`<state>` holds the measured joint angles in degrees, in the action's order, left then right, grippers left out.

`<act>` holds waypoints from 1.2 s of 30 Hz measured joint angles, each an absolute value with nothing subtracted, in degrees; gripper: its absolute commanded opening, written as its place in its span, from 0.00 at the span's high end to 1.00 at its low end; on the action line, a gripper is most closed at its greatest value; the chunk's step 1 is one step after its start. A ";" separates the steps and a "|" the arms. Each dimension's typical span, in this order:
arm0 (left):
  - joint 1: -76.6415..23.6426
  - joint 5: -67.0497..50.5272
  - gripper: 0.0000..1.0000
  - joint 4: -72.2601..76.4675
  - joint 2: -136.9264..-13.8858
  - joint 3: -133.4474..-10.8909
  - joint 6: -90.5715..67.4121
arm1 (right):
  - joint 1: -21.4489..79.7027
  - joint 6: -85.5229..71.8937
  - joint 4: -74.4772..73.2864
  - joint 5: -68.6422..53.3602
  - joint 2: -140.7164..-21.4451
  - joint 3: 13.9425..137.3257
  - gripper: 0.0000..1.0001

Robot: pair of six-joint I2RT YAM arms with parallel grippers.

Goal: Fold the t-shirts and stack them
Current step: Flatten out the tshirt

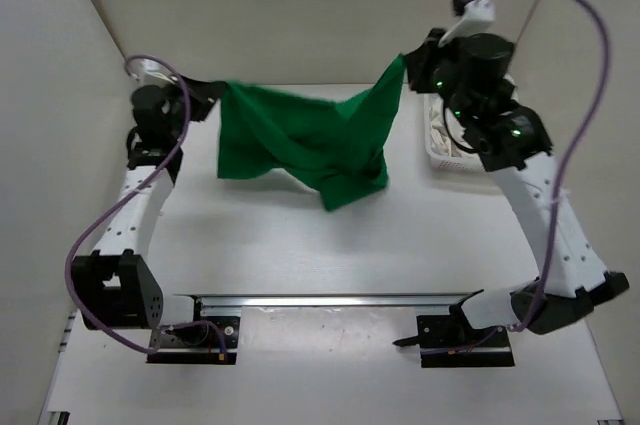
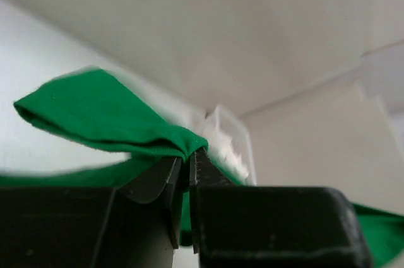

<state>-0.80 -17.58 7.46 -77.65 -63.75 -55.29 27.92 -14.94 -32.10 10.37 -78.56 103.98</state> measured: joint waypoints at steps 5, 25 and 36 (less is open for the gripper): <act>5.39 -19.40 1.00 4.29 -73.89 -72.14 -55.13 | 34.04 -10.26 -36.14 17.80 -77.06 119.46 1.00; 3.27 -15.79 1.00 -8.25 -103.94 -90.94 -49.08 | 12.23 -13.87 -38.72 -7.38 -119.00 138.19 1.00; 4.12 -10.94 0.95 -2.59 -85.25 -94.96 -46.33 | 19.53 -8.49 -25.26 -3.42 -90.24 128.64 1.00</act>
<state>4.12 -10.94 -2.59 -85.25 -94.96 -46.33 19.53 -8.49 -25.26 -3.42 -90.24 128.64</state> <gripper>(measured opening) 0.178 0.009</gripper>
